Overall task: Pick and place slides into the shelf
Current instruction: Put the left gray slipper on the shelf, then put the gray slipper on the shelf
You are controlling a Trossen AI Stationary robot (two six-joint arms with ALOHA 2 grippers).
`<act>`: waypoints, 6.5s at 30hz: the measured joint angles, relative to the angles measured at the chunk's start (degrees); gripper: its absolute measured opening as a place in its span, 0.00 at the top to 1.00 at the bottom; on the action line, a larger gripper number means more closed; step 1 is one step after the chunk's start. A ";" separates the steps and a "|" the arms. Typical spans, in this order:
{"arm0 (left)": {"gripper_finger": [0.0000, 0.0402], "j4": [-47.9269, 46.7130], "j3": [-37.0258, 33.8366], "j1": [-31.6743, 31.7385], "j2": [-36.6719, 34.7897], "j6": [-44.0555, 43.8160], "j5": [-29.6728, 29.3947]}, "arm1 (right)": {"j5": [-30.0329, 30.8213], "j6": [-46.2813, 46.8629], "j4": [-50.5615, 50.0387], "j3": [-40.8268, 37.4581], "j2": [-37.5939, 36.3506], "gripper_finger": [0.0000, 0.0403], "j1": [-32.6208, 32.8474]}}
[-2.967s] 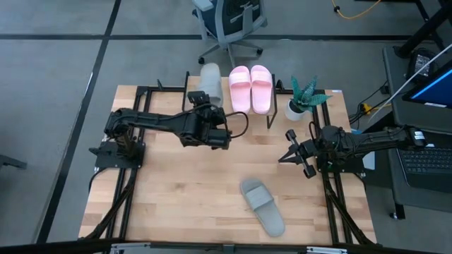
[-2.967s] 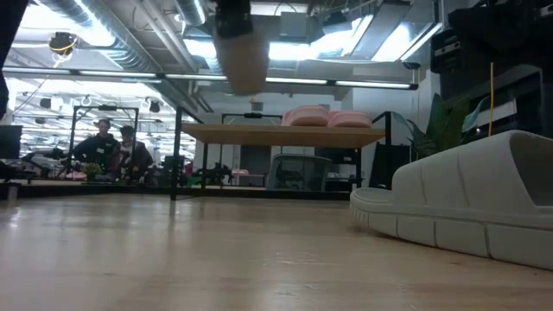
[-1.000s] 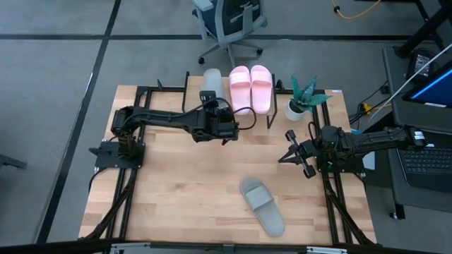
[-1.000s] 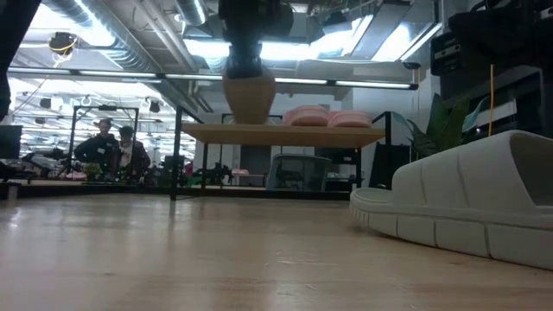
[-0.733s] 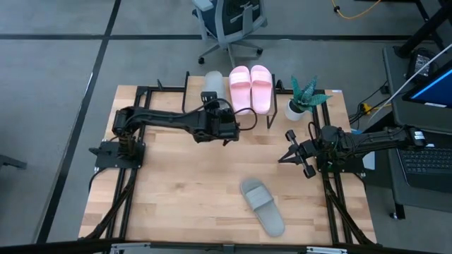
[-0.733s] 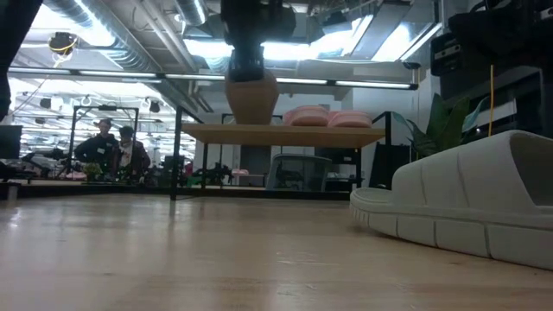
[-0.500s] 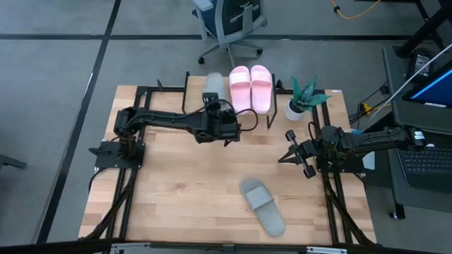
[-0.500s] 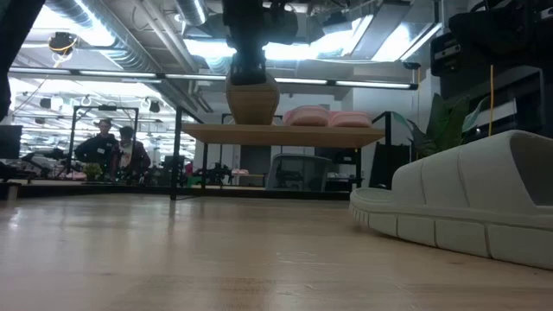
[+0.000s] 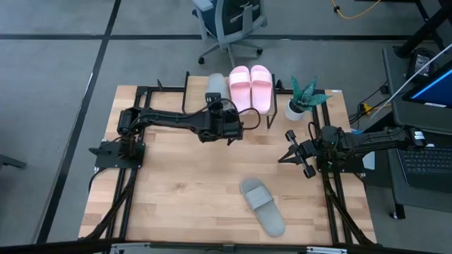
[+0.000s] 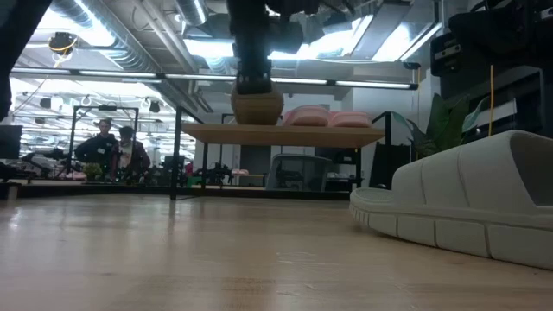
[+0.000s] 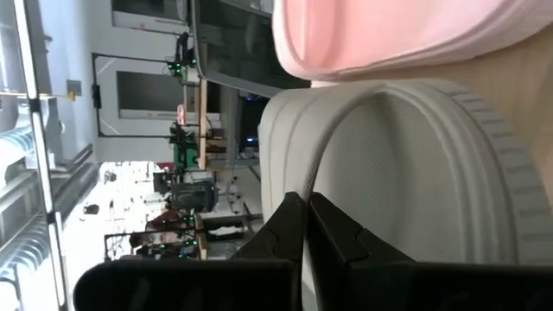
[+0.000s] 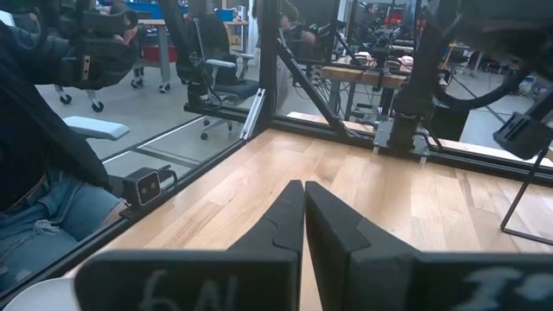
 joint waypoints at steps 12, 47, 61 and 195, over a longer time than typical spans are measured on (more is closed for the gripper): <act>1.00 4.38 0.00 0.20 0.78 3.97 0.60 | 0.00 0.02 -0.02 0.00 0.02 0.96 0.00; 1.00 4.21 0.00 0.15 0.76 3.81 12.40 | -0.02 0.07 -0.50 0.01 0.00 0.96 0.02; 1.00 3.89 0.00 -0.20 0.76 3.84 13.76 | -0.02 0.22 -0.70 0.00 0.00 0.96 0.02; 0.58 47.70 -38.38 -43.78 -20.87 -26.09 27.74 | 52.00 45.75 -55.39 59.76 69.43 0.98 47.85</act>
